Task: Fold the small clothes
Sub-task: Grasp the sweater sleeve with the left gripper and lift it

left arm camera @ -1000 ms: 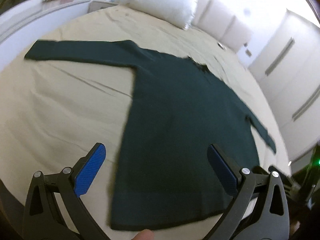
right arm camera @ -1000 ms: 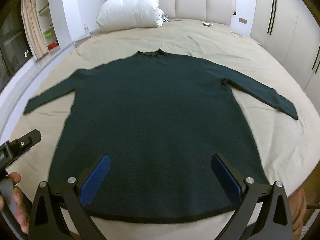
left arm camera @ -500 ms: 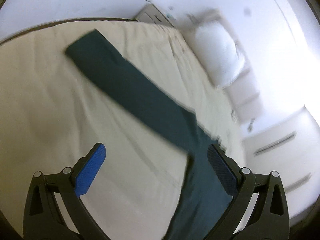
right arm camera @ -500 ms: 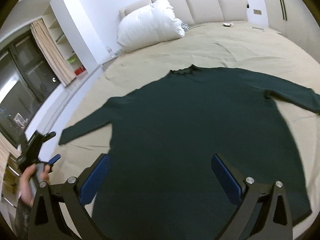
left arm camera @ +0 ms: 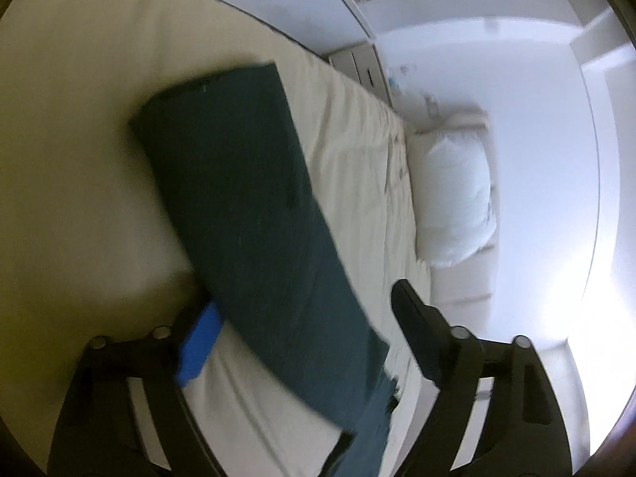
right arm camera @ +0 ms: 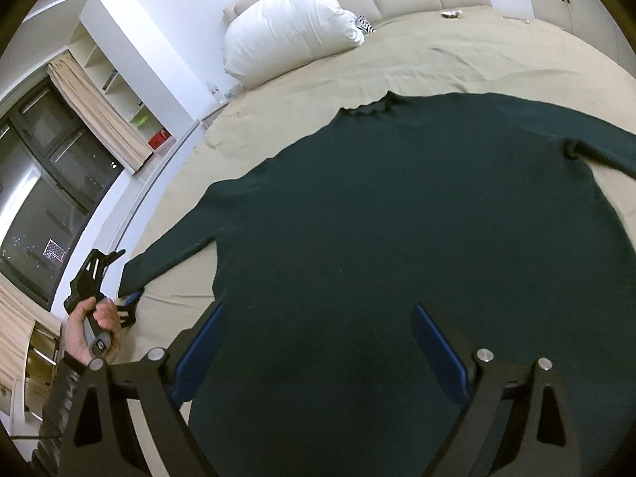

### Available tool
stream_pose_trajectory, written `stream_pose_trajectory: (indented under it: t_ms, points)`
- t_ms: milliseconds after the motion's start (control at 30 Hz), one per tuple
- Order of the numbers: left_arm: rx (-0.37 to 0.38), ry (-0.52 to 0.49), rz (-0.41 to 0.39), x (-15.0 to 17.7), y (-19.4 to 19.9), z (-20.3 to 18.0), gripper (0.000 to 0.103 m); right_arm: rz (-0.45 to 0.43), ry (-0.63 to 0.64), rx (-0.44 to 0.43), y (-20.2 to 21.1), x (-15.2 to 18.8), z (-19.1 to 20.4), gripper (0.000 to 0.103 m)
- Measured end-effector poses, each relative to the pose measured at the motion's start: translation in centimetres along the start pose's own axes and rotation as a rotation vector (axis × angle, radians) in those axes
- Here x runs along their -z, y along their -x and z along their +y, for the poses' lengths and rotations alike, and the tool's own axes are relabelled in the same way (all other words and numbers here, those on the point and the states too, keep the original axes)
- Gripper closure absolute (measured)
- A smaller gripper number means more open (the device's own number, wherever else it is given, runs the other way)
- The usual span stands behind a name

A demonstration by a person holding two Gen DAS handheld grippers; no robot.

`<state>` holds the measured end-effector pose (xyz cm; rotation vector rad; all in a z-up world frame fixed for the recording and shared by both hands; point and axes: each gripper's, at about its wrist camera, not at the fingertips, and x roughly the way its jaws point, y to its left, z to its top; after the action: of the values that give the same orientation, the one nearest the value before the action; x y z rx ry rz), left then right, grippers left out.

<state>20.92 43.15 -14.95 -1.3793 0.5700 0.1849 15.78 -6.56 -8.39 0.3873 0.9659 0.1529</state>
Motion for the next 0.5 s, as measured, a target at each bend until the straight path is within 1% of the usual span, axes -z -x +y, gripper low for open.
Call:
stream_pose_trajectory:
  t_ms: [33,67,100,133,167,200,233,267,300,367,433,500]
  points:
    - [-0.002,0.0,-0.004,-0.4,-0.4,0.0,0.033,0.001,-0.001,0.0,-0.1,0.1,-0.1,0.008]
    - [-0.008,-0.005,-0.007,-0.6,-0.8,0.1,0.044,0.002,-0.001,0.0,0.0,0.2,-0.3,0.008]
    - [-0.015,-0.011,-0.007,-1.0,-1.3,0.2,0.051,0.001,-0.002,0.0,0.0,0.3,-0.4,0.008]
    - [-0.022,-0.004,-0.004,-1.4,-1.8,0.6,0.067,0.001,-0.003,0.0,0.0,0.3,-0.5,0.009]
    - [-0.03,0.02,-0.002,-1.7,-2.1,1.1,0.076,-0.001,-0.006,0.0,0.1,0.3,-0.8,0.01]
    - [-0.025,0.044,-0.004,-1.5,-2.1,1.4,0.079,-0.003,-0.009,0.002,0.1,0.3,-0.9,0.011]
    - [-0.024,0.055,-0.007,-1.8,-2.1,1.7,0.085,-0.006,-0.013,0.003,0.1,0.3,-1.2,0.011]
    - [-0.032,0.054,-0.012,-2.0,-2.2,1.8,0.088,-0.009,-0.018,0.005,0.2,0.3,-1.4,0.011]
    - [-0.049,0.031,-0.02,-2.1,-2.4,1.6,0.09,-0.013,-0.021,0.006,0.3,0.2,-1.8,0.012]
    - [-0.082,-0.021,-0.041,-2.0,-2.5,0.6,0.096,-0.022,-0.027,0.008,0.5,0.1,-2.4,0.015]
    - [-0.105,-0.119,-0.051,-1.2,-2.9,-1.7,0.098,-0.036,-0.04,0.007,1.0,-0.1,-3.2,0.017]
    - [-0.11,-0.256,-0.037,0.6,-3.6,-5.2,0.098,-0.051,-0.052,0.009,1.4,-0.3,-3.9,0.017]
